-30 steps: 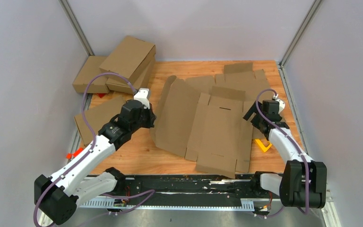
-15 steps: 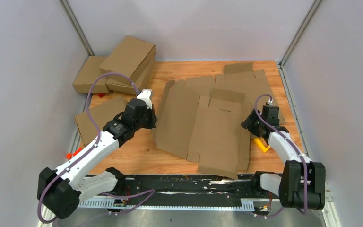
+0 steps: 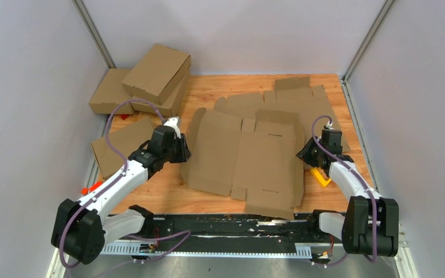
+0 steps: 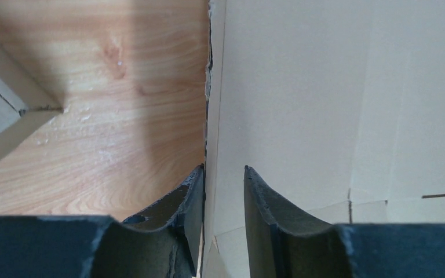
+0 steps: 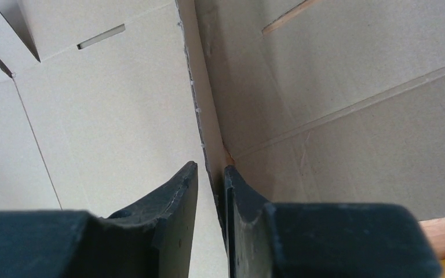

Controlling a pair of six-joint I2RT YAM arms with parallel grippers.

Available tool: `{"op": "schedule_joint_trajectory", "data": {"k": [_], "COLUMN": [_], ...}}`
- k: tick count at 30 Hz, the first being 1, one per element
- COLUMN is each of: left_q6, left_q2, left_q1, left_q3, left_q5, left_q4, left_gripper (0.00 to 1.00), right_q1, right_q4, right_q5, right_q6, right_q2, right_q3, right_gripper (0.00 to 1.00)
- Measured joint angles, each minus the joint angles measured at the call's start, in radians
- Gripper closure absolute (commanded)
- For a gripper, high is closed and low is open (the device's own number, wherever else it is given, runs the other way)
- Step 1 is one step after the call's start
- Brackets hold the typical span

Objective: Fold the paper box

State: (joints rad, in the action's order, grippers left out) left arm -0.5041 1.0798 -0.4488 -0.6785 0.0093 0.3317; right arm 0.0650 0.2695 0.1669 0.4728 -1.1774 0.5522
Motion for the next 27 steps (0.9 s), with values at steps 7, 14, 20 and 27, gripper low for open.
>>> {"op": "schedule_joint_trajectory", "data": {"k": [7, 14, 20, 27], "left_q6": [-0.008, -0.006, 0.000, 0.018], "left_q2": [0.080, 0.171, 0.226, 0.289], "left_q1": [0.012, 0.012, 0.012, 0.013], "left_q3": [0.033, 0.063, 0.069, 0.067], "left_q5": [0.011, 0.008, 0.008, 0.016], "left_q4": [-0.026, -0.077, -0.105, -0.141], "left_gripper": [0.61, 0.54, 0.52, 0.55], "right_q1": [0.000, 0.000, -0.007, -0.038], "right_q4": [0.002, -0.001, -0.006, -0.016], "right_q5": [0.000, 0.000, 0.008, -0.003], "right_q6": [-0.001, -0.005, -0.008, -0.008], "right_q2": [0.006, 0.010, 0.010, -0.021], "right_q3": [-0.001, -0.008, -0.015, -0.015], "right_gripper": [0.76, 0.76, 0.75, 0.76]}}
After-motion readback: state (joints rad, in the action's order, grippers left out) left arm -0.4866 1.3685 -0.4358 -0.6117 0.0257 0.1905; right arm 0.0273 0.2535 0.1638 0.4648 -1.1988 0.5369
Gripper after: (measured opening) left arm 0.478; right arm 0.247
